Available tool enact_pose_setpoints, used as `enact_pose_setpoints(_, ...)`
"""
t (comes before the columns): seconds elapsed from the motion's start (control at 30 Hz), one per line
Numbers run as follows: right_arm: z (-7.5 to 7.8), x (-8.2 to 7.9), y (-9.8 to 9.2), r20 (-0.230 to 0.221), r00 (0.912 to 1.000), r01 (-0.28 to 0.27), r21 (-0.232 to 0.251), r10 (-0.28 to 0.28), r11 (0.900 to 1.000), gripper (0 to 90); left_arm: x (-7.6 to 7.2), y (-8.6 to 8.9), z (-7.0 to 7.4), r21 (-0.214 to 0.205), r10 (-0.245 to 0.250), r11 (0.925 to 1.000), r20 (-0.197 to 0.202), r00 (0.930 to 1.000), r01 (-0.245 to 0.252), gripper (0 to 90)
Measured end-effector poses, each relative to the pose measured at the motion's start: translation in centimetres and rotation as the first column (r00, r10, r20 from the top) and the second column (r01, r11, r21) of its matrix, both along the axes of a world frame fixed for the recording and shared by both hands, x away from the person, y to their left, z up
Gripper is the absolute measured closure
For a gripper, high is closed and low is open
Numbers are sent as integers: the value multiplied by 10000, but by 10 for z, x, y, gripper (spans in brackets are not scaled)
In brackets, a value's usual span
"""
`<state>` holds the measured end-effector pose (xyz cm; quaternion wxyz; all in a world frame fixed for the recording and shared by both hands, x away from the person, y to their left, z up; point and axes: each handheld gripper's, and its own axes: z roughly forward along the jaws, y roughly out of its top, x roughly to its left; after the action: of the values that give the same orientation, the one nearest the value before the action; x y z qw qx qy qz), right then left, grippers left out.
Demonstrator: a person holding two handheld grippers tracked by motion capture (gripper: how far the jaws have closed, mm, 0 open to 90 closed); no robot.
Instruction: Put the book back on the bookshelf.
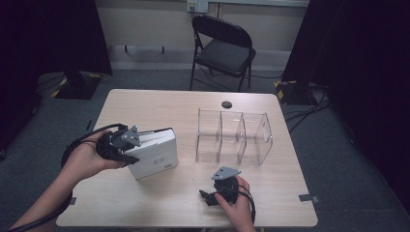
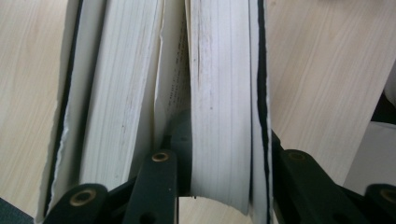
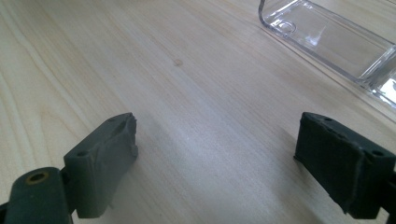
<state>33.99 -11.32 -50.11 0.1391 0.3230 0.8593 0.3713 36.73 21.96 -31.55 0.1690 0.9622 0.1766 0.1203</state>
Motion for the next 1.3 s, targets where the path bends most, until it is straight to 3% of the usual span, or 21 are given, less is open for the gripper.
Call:
enact_pose_setpoints(0.3,0,1,0,-11,10000,16,-8,-16,10000,113,1,3,1,-182,302,9994,203,9993,-298,622)
enact_pose_setpoints(0.43,0,1,1,-30,10000,38,-8,-38,10000,113,3,6,0,-222,355,9991,116,9993,-353,600)
enact_pose_setpoints(0.67,0,2,1,-10,10000,6,5,-6,10000,113,5,13,0,-379,834,9958,162,9964,-828,539)
enact_pose_setpoints(0.73,0,2,1,-9,10000,7,5,-7,10000,113,5,14,0,-267,821,9963,163,9965,-816,539)
enact_pose_setpoints(1.1,0,2,1,-9,10000,7,3,-7,10000,113,6,23,-6,-680,1183,9907,47,9930,-1178,505)
enact_pose_setpoints(1.3,0,2,1,-12,10000,5,3,-5,10000,113,7,25,-9,-626,1183,9911,57,9930,-1177,482)
